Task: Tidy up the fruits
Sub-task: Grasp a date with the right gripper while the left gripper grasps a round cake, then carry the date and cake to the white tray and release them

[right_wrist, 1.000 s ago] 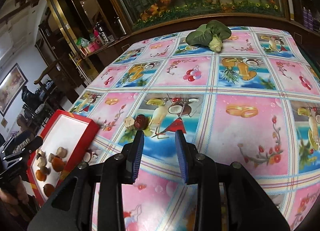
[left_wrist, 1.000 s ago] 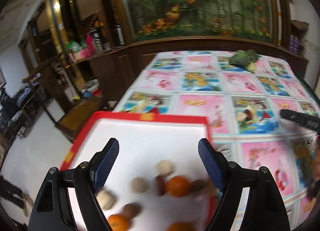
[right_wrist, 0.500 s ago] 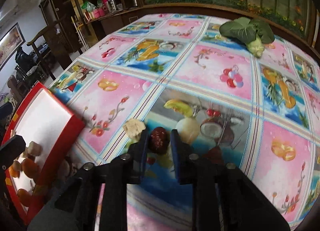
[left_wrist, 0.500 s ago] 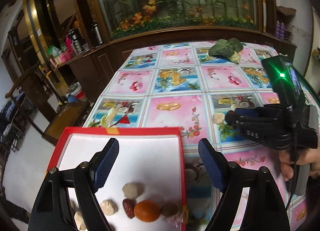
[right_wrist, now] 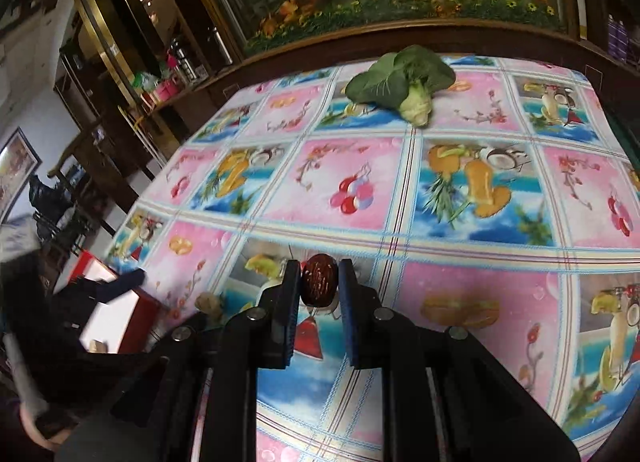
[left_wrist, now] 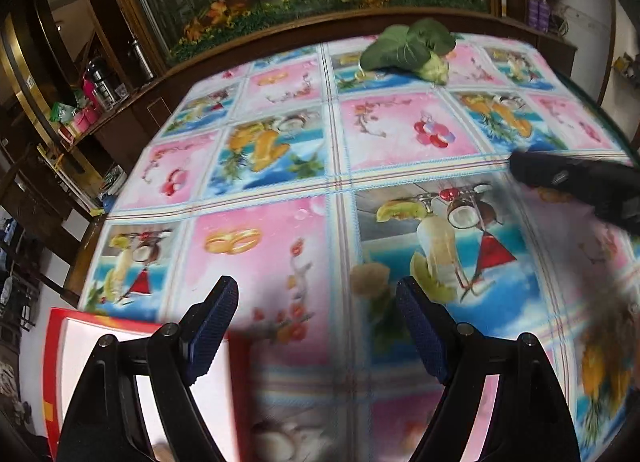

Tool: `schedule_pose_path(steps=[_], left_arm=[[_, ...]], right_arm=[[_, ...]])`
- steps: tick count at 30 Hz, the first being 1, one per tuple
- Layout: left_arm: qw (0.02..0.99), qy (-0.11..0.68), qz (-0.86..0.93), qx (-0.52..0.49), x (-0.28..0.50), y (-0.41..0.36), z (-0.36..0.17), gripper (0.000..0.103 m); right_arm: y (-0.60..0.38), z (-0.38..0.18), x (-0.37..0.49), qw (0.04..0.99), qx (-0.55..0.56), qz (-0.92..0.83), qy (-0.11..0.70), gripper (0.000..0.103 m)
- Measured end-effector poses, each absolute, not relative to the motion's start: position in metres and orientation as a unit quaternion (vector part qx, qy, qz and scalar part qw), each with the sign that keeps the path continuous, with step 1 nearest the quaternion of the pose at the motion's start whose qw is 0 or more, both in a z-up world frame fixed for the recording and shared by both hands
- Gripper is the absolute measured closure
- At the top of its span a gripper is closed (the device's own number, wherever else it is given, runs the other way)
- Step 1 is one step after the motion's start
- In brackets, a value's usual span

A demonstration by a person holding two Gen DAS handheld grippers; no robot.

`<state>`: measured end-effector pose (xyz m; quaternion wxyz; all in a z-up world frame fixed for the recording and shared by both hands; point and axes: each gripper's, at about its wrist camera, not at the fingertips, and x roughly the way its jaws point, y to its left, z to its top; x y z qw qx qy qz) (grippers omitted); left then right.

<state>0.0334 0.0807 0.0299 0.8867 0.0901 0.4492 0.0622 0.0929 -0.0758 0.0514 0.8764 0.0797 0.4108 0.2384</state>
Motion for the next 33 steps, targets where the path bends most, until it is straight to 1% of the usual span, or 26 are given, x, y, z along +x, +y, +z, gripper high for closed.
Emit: schedule_pose_path(steps=[1,2,6,9,10,11,15,20,24,27,33], left_arm=[[0.885,0.453,0.061,0.085,0.036,0.08,0.027,0.025],[0.885,0.455,0.061,0.08,0.038,0.08,0.024,0.032],[0.884,0.459,0.057,0.069,0.043,0.077,0.017,0.046],[0.885,0.459,0.044,0.061,0.046,0.073,0.017,0.065],[0.886,0.459,0.035,0.06,0.047,0.07,0.016,0.077],[0.886,0.458,0.031,0.063,0.046,0.067,0.016,0.08],[0.892,0.444,0.042,0.076,0.036,0.062,0.023,0.08],[0.918,0.376,0.079,0.098,-0.004,0.07,0.067,0.08],[0.931,0.328,0.123,0.104,-0.045,0.095,0.102,0.08],[0.933,0.31,0.153,0.101,-0.073,0.119,0.115,0.08],[0.93,0.299,0.195,0.084,-0.112,0.164,0.123,0.08]], right_arm=[[-0.078,0.054,0.093,0.878,0.084,0.238,0.406,0.082],[-0.079,0.056,0.093,0.879,0.09,0.238,0.404,0.082],[-0.078,0.059,0.094,0.876,0.1,0.244,0.404,0.082],[-0.079,0.06,0.091,0.876,0.101,0.246,0.402,0.082],[-0.079,0.061,0.091,0.877,0.102,0.246,0.399,0.082],[-0.081,0.062,0.09,0.878,0.103,0.247,0.397,0.082],[-0.084,0.069,0.087,0.882,0.113,0.251,0.382,0.082],[-0.07,0.077,0.073,0.878,0.111,0.284,0.37,0.082],[-0.032,0.089,0.041,0.872,0.088,0.326,0.354,0.082],[0.001,0.094,0.013,0.863,0.083,0.36,0.345,0.082],[0.064,0.089,-0.034,0.844,0.067,0.406,0.345,0.082]])
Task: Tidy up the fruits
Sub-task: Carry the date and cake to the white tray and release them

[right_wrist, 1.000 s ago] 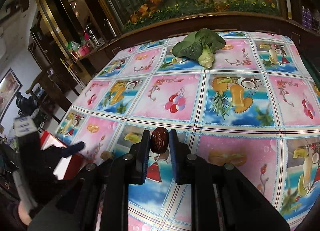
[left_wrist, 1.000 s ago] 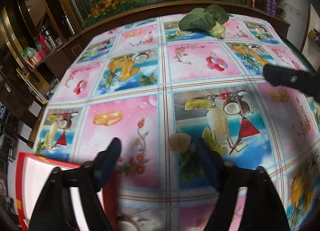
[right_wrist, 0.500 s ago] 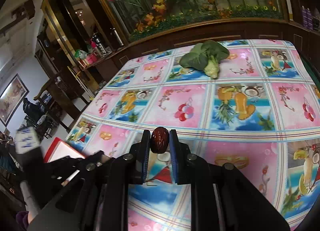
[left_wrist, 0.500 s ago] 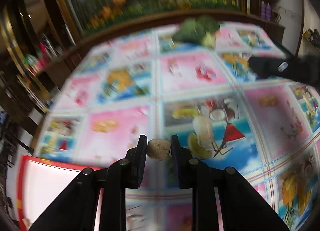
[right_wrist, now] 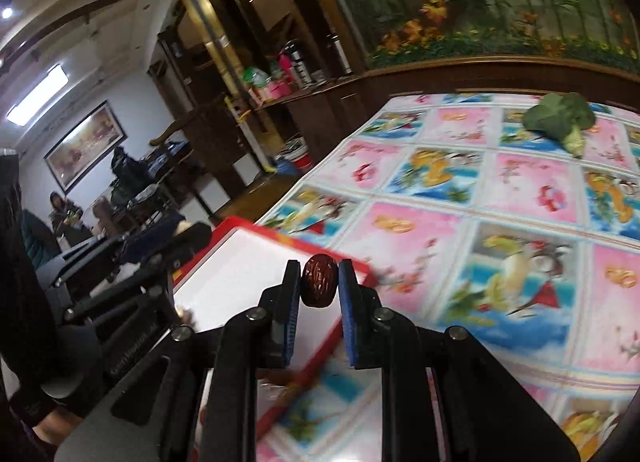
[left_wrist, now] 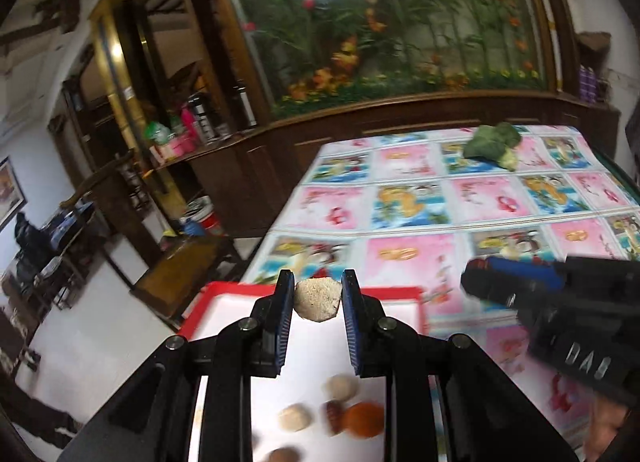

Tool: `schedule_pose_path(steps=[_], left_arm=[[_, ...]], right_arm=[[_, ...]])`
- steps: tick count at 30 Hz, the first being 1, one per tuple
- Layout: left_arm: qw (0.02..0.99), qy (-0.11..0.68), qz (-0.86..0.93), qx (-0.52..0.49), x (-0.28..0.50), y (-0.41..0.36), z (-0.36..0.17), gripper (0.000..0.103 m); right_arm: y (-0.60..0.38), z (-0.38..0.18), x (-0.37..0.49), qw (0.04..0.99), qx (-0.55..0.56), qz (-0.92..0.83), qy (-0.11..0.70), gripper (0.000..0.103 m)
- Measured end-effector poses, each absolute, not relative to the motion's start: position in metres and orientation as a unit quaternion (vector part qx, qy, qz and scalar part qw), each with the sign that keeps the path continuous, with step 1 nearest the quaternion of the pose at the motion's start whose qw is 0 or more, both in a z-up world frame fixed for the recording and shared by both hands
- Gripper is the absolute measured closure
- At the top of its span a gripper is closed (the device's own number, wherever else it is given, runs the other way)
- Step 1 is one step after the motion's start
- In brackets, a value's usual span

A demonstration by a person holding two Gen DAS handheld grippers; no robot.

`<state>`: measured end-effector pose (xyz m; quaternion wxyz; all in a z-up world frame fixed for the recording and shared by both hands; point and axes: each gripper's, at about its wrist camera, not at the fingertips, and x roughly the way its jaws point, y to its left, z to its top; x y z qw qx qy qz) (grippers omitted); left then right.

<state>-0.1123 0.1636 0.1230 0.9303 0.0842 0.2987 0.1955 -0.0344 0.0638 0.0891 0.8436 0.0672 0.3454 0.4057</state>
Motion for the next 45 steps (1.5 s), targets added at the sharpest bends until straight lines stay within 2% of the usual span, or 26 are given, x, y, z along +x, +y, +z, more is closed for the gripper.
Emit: schedule_pose_path(steps=[14,32,45], left_arm=[[0.924,0.299,0.233,0.039,-0.154,0.227,0.11,0.08],[0.915,0.321,0.243,0.023,-0.155,0.256,0.087,0.08],[0.908,0.34,0.243,0.014,-0.146,0.27,0.069,0.08]], right_arm=[[0.14,0.077,-0.081,0.827,0.001,0.43,0.363,0.082],[0.165,0.046,-0.079,0.817,-0.025,0.414,0.401,0.082],[0.176,0.037,-0.079,0.817,-0.036,0.412,0.401,0.082]])
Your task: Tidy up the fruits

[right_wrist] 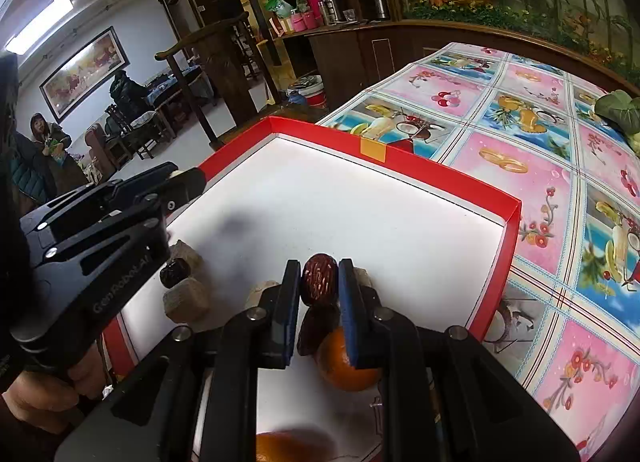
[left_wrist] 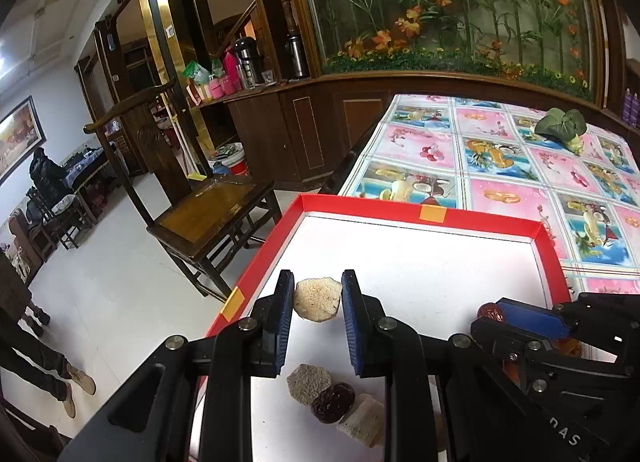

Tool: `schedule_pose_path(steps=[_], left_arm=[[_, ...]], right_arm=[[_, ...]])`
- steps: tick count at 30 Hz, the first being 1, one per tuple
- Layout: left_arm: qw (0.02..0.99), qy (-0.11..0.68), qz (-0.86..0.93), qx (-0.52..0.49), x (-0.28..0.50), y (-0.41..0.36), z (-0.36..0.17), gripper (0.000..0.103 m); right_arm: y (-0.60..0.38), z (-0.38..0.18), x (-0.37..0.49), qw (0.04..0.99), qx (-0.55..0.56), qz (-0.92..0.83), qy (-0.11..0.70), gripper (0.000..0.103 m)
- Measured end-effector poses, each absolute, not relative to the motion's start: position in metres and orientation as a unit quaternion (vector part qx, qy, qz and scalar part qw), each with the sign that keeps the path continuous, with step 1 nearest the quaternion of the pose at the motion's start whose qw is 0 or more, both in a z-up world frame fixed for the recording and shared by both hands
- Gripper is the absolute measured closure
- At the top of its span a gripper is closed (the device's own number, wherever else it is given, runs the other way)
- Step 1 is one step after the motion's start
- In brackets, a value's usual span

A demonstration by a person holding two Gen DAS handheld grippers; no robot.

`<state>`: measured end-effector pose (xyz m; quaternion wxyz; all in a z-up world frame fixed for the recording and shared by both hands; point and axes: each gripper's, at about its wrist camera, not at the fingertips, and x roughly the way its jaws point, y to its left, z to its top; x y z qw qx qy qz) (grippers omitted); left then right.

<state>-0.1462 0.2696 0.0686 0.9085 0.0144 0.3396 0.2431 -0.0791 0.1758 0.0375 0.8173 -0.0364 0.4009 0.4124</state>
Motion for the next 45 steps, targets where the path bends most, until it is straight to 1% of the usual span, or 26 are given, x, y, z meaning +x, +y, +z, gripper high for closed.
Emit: schedule_pose_path(steps=[6,16,18,19,20,22,24,25,26,30,33,40,42,43,45], left_arm=[[0.905,0.348,0.244,0.014,-0.144,0.268,0.062,0.08],[0.894,0.355,0.272,0.022,-0.145,0.261,0.058,0.079],[0.893,0.355,0.274,0.022,-0.146,0.258,0.058,0.072],[0.893,0.353,0.278,0.025,-0.146,0.255,0.059,0.062],[0.892,0.35,0.285,0.03,-0.148,0.253,0.06,0.049],[0.893,0.339,0.295,0.04,-0.152,0.247,0.064,0.039],[0.892,0.331,0.303,0.045,-0.156,0.241,0.069,0.033],[0.892,0.329,0.306,0.046,-0.157,0.239,0.071,0.027],[0.893,0.325,0.307,0.047,-0.159,0.236,0.073,0.025],[0.892,0.319,0.316,0.049,-0.163,0.227,0.082,0.024],[0.893,0.313,0.319,0.045,-0.166,0.219,0.089,0.021],[0.897,0.295,0.326,0.038,-0.181,0.203,0.113,0.019],[0.899,0.286,0.331,0.034,-0.189,0.199,0.121,0.014],[0.9,0.281,0.332,0.033,-0.192,0.197,0.124,0.011],[0.903,0.263,0.339,0.035,-0.202,0.192,0.133,0.004]], right_arm=[[0.175,0.037,-0.079,0.817,-0.038,0.418,0.395,0.082],[0.162,0.041,-0.072,0.801,-0.014,0.437,0.409,0.081],[0.157,0.045,-0.07,0.8,-0.002,0.44,0.408,0.08],[0.154,0.047,-0.07,0.802,0.003,0.439,0.405,0.078],[0.152,0.049,-0.07,0.804,0.004,0.438,0.402,0.076],[0.146,0.052,-0.069,0.808,0.006,0.436,0.396,0.073],[0.137,0.055,-0.068,0.812,0.01,0.433,0.391,0.072],[0.133,0.057,-0.066,0.813,0.011,0.431,0.39,0.072],[0.129,0.058,-0.064,0.815,0.014,0.429,0.389,0.072],[0.111,0.062,-0.057,0.827,0.02,0.415,0.38,0.071],[0.099,0.064,-0.053,0.836,0.023,0.402,0.373,0.069],[0.074,0.078,-0.053,0.858,0.031,0.385,0.34,0.068],[0.063,0.082,-0.057,0.866,0.031,0.379,0.325,0.066],[0.059,0.083,-0.059,0.869,0.032,0.376,0.319,0.062],[0.047,0.085,-0.064,0.877,0.035,0.368,0.306,0.058]])
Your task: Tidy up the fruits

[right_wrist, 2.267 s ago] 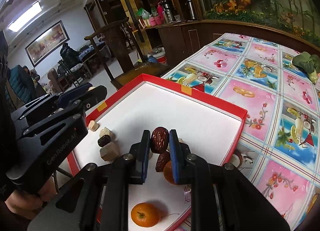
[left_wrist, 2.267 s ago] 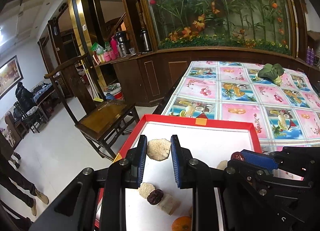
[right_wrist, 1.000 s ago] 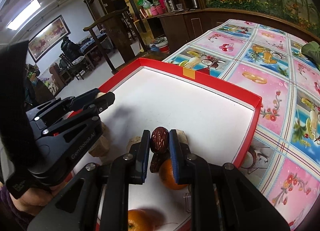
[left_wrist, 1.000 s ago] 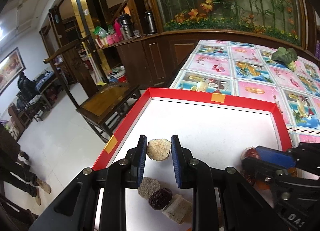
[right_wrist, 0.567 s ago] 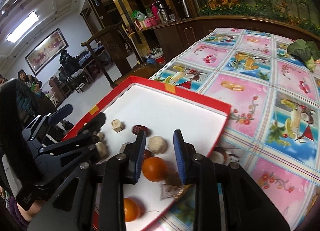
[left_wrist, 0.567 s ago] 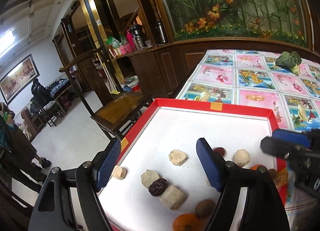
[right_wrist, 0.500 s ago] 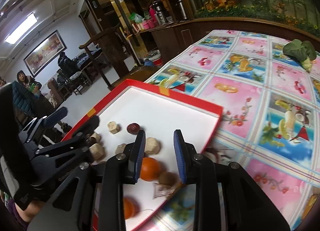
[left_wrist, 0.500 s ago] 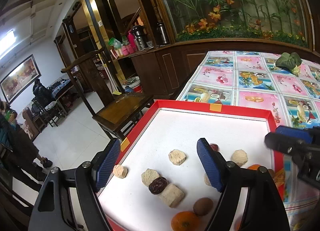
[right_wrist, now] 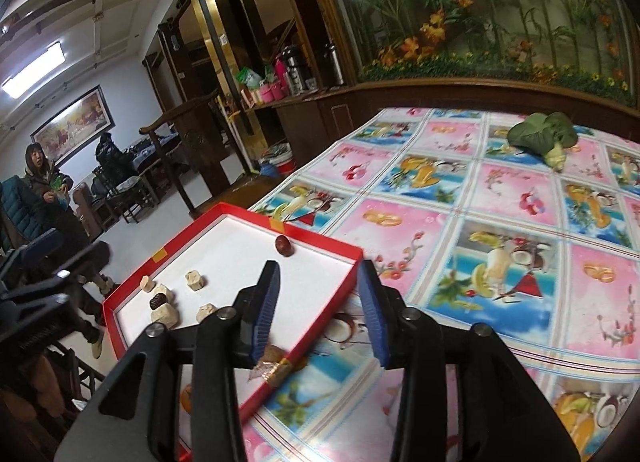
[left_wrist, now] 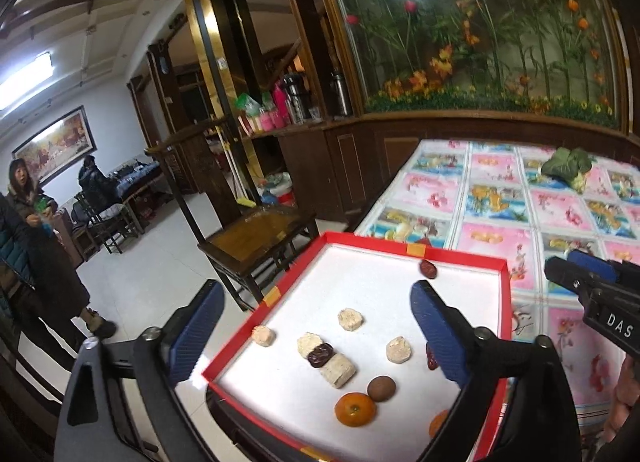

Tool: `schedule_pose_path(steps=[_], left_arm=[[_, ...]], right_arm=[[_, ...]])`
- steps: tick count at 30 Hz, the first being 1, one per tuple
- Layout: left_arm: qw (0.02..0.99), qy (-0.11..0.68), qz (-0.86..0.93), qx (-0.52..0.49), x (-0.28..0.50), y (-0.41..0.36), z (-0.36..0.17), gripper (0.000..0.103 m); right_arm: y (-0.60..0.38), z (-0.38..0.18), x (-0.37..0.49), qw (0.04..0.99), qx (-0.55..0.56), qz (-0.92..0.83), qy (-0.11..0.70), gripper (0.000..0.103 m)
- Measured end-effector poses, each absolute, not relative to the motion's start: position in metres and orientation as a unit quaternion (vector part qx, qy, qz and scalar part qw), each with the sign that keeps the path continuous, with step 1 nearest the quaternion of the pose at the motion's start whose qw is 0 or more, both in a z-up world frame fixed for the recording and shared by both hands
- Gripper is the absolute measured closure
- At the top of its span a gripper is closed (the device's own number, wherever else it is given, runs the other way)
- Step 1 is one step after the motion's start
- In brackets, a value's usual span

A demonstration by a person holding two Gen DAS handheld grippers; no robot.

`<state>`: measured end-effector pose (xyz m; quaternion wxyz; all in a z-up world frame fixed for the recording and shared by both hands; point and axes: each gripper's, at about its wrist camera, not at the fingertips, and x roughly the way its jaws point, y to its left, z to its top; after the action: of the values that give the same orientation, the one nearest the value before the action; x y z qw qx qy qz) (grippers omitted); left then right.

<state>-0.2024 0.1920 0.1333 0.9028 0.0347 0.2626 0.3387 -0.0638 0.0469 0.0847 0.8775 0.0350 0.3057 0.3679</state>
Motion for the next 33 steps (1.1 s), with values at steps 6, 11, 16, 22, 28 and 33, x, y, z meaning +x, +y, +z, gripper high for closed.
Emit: schedule_pose_path(steps=[6,11,16,22,28,33], left_arm=[[0.905,0.222,0.361,0.043,-0.232,0.183,0.151,0.0],[0.904,0.21,0.37,0.048,-0.247,0.181,0.161,0.0],[0.902,0.191,0.383,0.045,-0.263,0.183,0.171,0.0],[0.897,0.181,0.401,0.034,-0.278,0.192,0.176,0.0],[0.902,0.18,0.391,0.019,-0.292,0.197,0.174,0.0],[0.914,0.181,0.363,-0.002,-0.31,0.202,0.173,0.0]], right_arm=[[0.012,0.082,-0.077,0.894,0.051,0.344,0.282,0.057],[-0.006,0.09,-0.092,0.901,0.082,0.341,0.255,0.05],[0.0,0.105,-0.117,0.905,0.078,0.354,0.222,0.044],[0.02,0.12,-0.144,0.905,0.057,0.375,0.194,0.038],[0.034,0.13,-0.17,0.909,0.031,0.383,0.163,0.026],[0.043,0.137,-0.186,0.915,0.015,0.382,0.13,0.015]])
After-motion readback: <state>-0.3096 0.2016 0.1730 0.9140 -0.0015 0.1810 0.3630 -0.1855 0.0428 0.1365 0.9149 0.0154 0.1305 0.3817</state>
